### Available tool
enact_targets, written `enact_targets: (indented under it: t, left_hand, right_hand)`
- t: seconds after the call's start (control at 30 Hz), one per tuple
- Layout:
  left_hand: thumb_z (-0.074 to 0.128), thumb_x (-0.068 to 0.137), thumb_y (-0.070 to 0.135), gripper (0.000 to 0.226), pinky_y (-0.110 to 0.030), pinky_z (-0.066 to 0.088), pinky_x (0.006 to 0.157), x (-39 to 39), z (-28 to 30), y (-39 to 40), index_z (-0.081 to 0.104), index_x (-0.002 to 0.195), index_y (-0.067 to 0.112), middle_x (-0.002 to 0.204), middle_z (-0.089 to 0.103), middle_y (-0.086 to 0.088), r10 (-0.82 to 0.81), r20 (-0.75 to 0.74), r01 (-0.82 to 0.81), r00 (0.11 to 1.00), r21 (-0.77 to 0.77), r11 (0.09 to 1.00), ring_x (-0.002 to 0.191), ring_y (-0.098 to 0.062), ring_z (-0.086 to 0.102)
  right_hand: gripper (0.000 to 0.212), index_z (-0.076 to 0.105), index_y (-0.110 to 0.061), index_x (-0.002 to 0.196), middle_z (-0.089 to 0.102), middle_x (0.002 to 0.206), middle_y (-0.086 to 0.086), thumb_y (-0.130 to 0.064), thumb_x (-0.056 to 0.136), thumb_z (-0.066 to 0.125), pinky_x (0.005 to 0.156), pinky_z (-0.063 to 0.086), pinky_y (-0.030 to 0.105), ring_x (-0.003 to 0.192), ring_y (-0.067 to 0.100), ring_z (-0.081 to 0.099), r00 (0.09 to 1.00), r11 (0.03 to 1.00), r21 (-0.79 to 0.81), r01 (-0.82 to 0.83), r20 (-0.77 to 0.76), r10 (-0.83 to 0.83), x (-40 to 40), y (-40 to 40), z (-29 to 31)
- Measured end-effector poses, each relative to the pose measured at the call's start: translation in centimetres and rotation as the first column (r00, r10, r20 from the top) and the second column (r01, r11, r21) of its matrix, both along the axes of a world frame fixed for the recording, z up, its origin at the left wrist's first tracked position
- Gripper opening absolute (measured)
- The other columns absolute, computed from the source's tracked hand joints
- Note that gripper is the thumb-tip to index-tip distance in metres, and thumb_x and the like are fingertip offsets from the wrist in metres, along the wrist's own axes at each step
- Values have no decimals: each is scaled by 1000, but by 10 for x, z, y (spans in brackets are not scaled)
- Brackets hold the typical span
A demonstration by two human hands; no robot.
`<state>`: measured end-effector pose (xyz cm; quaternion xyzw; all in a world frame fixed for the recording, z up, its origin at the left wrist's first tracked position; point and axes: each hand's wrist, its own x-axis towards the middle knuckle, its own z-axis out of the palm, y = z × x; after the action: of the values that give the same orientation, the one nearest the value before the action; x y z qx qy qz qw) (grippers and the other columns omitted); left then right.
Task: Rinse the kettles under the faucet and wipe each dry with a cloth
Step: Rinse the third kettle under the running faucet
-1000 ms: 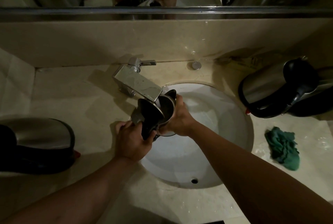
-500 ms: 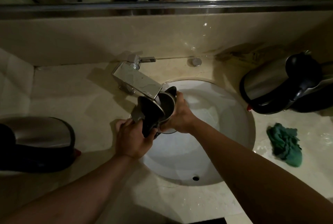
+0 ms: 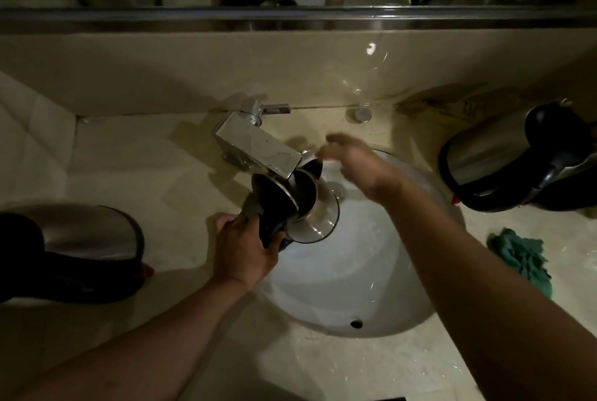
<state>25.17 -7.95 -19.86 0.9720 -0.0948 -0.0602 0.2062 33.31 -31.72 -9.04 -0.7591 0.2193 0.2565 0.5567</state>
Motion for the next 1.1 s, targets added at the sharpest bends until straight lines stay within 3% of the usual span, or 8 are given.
enact_targets:
  t: [0.07, 0.17, 0.33, 0.5, 0.6, 0.67, 0.77, 1.1]
  left_hand:
    - [75, 75, 44, 31, -37, 32, 83, 1, 1, 0, 61, 78, 16, 71, 66, -5, -10, -4, 10, 1000, 14, 1000, 68, -27, 58]
    - [64, 79, 49, 34, -41, 34, 86, 0, -1, 1, 62, 76, 15, 69, 66, -7, -25, -13, 26, 1000, 91, 996, 69, -30, 61]
    - [61, 79, 51, 34, -42, 38, 90, 0, 0, 0, 62, 78, 17, 71, 66, -7, -21, -28, 24, 999, 109, 994, 67, -29, 61]
    - [64, 79, 50, 33, -44, 41, 93, 0, 2, 0, 64, 82, 16, 74, 68, -8, -24, -34, 27, 999, 109, 994, 71, -29, 62]
    - [62, 78, 51, 34, -42, 38, 93, 0, 4, 0, 65, 82, 17, 73, 67, -7, -20, -32, 24, 999, 114, 993, 72, -29, 63]
    - [63, 78, 50, 33, -41, 38, 92, 0, 5, 0, 64, 80, 17, 71, 66, -6, -27, -20, 29, 999, 105, 994, 70, -28, 63]
    - [69, 75, 45, 28, -39, 34, 88, -1, 6, 0, 64, 78, 17, 66, 65, -4, -40, 26, 38, 999, 88, 995, 67, -27, 62]
    - [68, 75, 47, 30, -38, 31, 88, 0, 8, 0, 64, 77, 18, 67, 66, -3, -59, 30, 56, 998, 97, 994, 69, -28, 64]
  right_hand:
    - [76, 47, -15, 151, 52, 150, 1, -44, 83, 65, 107, 38, 35, 132, 15, 50, 989, 994, 43, 98, 105, -102, 23, 14, 20]
    - [43, 52, -12, 146, 55, 145, 5, -29, 107, 45, 101, 34, 30, 129, 16, 50, 977, 999, 8, 50, 207, -50, 53, 41, 39]
    - [41, 52, 9, 140, 51, 145, 28, -11, 111, 31, 100, 37, 35, 133, 38, 47, 990, 995, -88, -44, 132, 56, 70, 69, 41]
    - [34, 59, 12, 130, 62, 123, 25, -9, 105, 48, 92, 42, 35, 112, 36, 59, 978, 980, -163, -111, 158, 137, 63, 69, 40]
    - [43, 55, 3, 137, 66, 122, 18, -22, 102, 60, 90, 53, 38, 103, 29, 66, 956, 957, -219, -192, 181, 233, 59, 66, 41]
    - [62, 45, -6, 146, 63, 131, 15, -32, 96, 70, 79, 61, 28, 97, 22, 72, 944, 939, -207, -276, 126, 306, 58, 68, 40]
    - [103, 24, -16, 157, 44, 152, 10, -51, 76, 78, 99, 57, 48, 121, 31, 63, 916, 893, -277, -354, 91, 391, 55, 71, 36]
    - [96, 17, -11, 160, 29, 164, 10, -40, 90, 76, 113, 44, 43, 141, 30, 43, 912, 892, -300, -337, 132, 389, 54, 72, 33]
